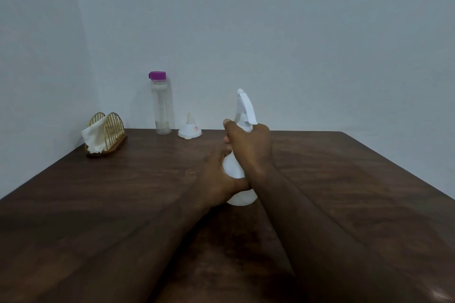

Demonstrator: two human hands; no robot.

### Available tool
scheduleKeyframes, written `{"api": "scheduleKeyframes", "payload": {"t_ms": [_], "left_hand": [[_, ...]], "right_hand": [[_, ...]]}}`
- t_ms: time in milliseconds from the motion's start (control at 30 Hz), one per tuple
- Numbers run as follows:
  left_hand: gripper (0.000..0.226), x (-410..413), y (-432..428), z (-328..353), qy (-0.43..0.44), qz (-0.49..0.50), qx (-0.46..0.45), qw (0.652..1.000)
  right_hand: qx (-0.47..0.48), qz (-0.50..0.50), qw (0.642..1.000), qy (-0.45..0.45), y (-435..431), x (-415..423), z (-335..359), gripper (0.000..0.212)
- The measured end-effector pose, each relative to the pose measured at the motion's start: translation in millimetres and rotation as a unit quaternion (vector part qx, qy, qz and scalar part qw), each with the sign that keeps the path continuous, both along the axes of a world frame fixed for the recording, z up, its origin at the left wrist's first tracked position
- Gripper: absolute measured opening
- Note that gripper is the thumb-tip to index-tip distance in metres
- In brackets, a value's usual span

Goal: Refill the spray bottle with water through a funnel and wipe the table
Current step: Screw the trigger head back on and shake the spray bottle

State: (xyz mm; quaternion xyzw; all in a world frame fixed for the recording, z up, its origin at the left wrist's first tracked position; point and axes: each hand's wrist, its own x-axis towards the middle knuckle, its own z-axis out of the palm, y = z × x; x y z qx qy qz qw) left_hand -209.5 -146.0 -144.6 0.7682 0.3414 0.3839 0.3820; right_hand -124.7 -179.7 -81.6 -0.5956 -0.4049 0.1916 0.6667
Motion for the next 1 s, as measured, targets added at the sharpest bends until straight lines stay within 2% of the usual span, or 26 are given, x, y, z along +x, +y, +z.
{"api": "scheduleKeyframes", "payload": {"t_ms": [67, 133, 200, 300, 400, 500, 567, 633, 667, 733, 767, 833, 933, 1000], "left_hand": [[0.065, -4, -1, -1, -0.032, -0.004, 0.007, 0.999], [0.062, -10, -1, 6, -0.043, -0.104, -0.014, 0.994], [0.057, -16, 2, 12, -0.049, -0.185, -0.055, 0.980], [0.061, -17, 3, 13, -0.085, -0.202, -0.071, 0.973], [0.066, -13, 2, 9, -0.093, -0.182, -0.086, 0.975], [0.081, -10, 3, 5, -0.093, -0.161, -0.120, 0.975], [0.107, -5, 1, 6, -0.083, -0.136, -0.099, 0.982], [0.147, -1, -2, 8, -0.066, -0.127, -0.104, 0.984], [0.144, 0, -2, 8, -0.053, -0.130, -0.099, 0.985], [0.092, -2, -2, 7, -0.027, -0.107, -0.073, 0.991], [0.070, -4, -3, 6, -0.024, -0.084, -0.070, 0.994], [0.050, -6, -2, 3, -0.046, -0.039, -0.062, 0.996], [0.054, -6, -6, 5, -0.067, -0.075, -0.041, 0.994], [0.063, -7, -5, 7, -0.065, -0.110, -0.062, 0.990]], "right_hand": [[0.002, 0.114, 0.993, 0.010, 0, 13, 2, 0.026], [-0.020, 0.237, 0.971, -0.022, -2, 29, 5, 0.022], [-0.048, 0.352, 0.934, -0.031, -3, 40, 8, 0.024], [-0.070, 0.436, 0.897, -0.013, 0, 42, 10, 0.025], [-0.052, 0.390, 0.919, -0.014, -3, 35, 11, 0.024], [-0.031, 0.275, 0.961, 0.000, -9, 24, 8, 0.021], [-0.009, 0.180, 0.983, 0.017, -10, 13, 5, 0.019], [0.011, 0.073, 0.997, 0.030, -7, 4, 4, 0.017], [0.015, 0.032, 0.999, 0.029, -5, 1, 4, 0.019], [0.010, -0.015, 1.000, 0.016, -3, -4, 4, 0.024], [0.005, -0.018, 1.000, 0.005, -3, -4, 3, 0.024], [0.003, 0.047, 0.999, 0.005, -7, 2, 3, 0.024], [-0.028, 0.241, 0.969, 0.034, -13, 25, 8, 0.036], [-0.060, 0.326, 0.942, 0.054, -13, 40, 13, 0.036]]}}
